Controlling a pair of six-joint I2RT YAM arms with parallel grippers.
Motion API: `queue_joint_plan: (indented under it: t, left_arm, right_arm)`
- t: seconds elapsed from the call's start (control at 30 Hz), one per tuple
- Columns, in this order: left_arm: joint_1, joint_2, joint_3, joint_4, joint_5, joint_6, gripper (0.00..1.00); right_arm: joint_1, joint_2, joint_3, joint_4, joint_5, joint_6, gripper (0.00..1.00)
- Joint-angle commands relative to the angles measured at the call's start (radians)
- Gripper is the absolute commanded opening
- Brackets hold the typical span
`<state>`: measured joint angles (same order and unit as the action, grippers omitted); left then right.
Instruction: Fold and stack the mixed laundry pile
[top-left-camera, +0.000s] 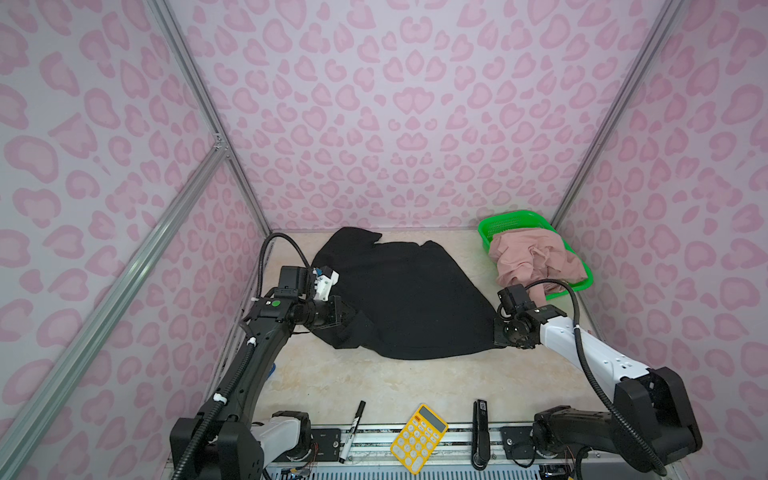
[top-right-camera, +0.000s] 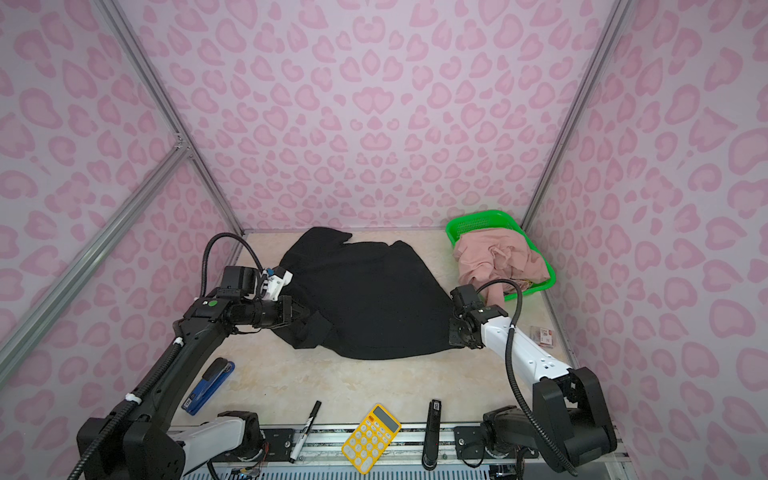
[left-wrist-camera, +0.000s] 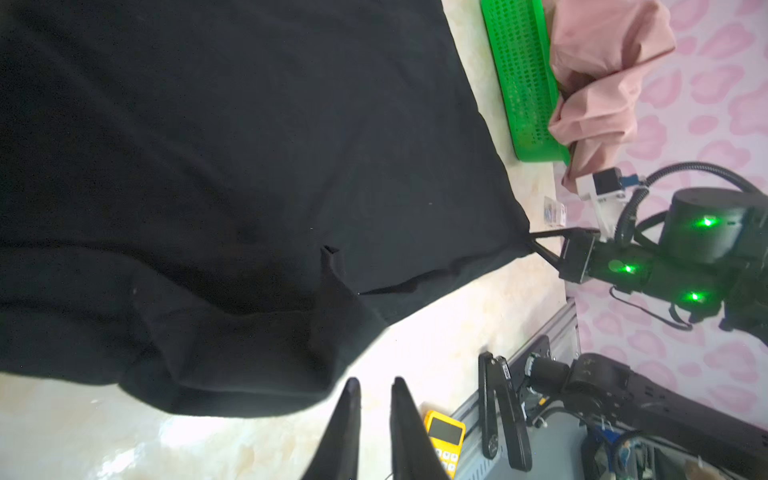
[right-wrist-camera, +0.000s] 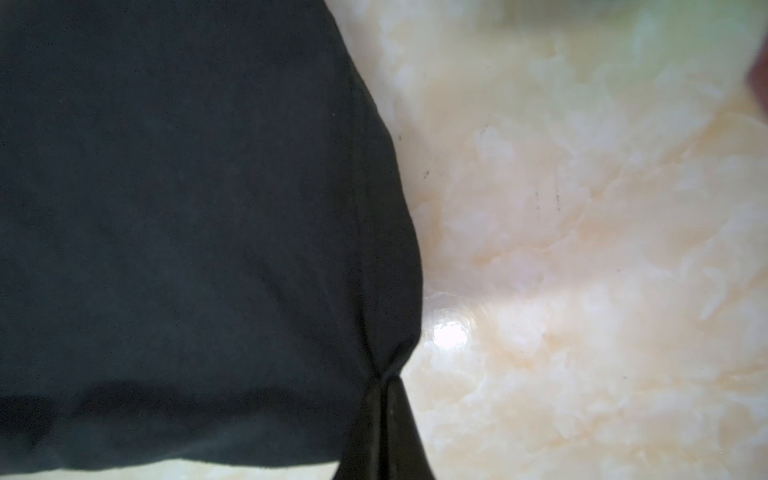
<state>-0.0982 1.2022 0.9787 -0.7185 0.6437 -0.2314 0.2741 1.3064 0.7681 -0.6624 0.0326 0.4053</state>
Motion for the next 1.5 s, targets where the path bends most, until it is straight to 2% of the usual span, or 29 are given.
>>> queue_joint_plan:
  t: [0.0, 0.03, 0.07, 0.17, 0.27, 0.33, 0.4, 0.5, 0.6, 0.8, 0.9, 1.03, 1.27, 1.47]
  left_arm:
    - [-0.004, 0.034, 0.038, -0.037, -0.32, -0.062, 0.46]
    - [-0.005, 0.035, 0.039, -0.057, -0.423, -0.088, 0.52]
    - [-0.007, 0.027, 0.032, -0.061, -0.457, -0.091, 0.55]
    - [-0.029, -0.054, -0.011, -0.057, -0.396, -0.072, 0.58]
    - [-0.132, -0.147, -0.053, -0.071, -0.354, -0.05, 0.61]
    - [-0.212, -0.18, -0.085, -0.046, -0.313, -0.073, 0.58]
    - [-0.282, -0.173, -0.11, -0.028, -0.354, -0.13, 0.51]
    - [-0.357, -0.103, -0.149, 0.011, -0.418, -0.179, 0.46]
    - [-0.456, 0.002, -0.154, 0.045, -0.523, -0.192, 0.51]
    - [-0.569, 0.231, -0.113, 0.134, -0.671, -0.2, 0.52]
    - [-0.581, 0.303, -0.075, 0.125, -0.785, -0.216, 0.52]
    - [-0.583, 0.317, -0.061, 0.133, -0.887, -0.232, 0.49]
    - [-0.582, 0.355, -0.064, 0.141, -0.865, -0.196, 0.47]
    - [-0.581, 0.396, -0.082, 0.189, -0.792, -0.174, 0.47]
  right_arm:
    - [0.0, 0.004, -0.004, -0.001, 0.004, 0.01, 0.0]
    - [0.0, 0.002, -0.004, -0.002, 0.002, 0.01, 0.0]
    - [-0.001, 0.002, -0.005, 0.0, 0.002, 0.009, 0.0]
    - [0.0, 0.009, -0.003, 0.0, -0.006, 0.008, 0.0]
    - [0.0, 0.021, 0.001, 0.007, -0.01, 0.004, 0.0]
    - [0.001, 0.034, 0.001, 0.016, -0.014, 0.003, 0.0]
    - [0.0, 0.045, 0.002, 0.023, -0.02, 0.003, 0.0]
    - [-0.001, 0.053, 0.0, 0.034, -0.029, 0.003, 0.0]
    - [0.0, 0.059, 0.0, 0.04, -0.033, 0.001, 0.0]
    - [0.0, 0.056, -0.008, 0.042, -0.033, 0.0, 0.0]
    - [-0.001, 0.043, -0.015, 0.041, -0.033, 0.0, 0.0]
    - [-0.001, 0.036, -0.024, 0.041, -0.03, 0.001, 0.0]
    - [-0.003, 0.036, -0.039, 0.053, -0.033, 0.001, 0.0]
    - [-0.008, 0.033, -0.043, 0.053, -0.035, -0.003, 0.0]
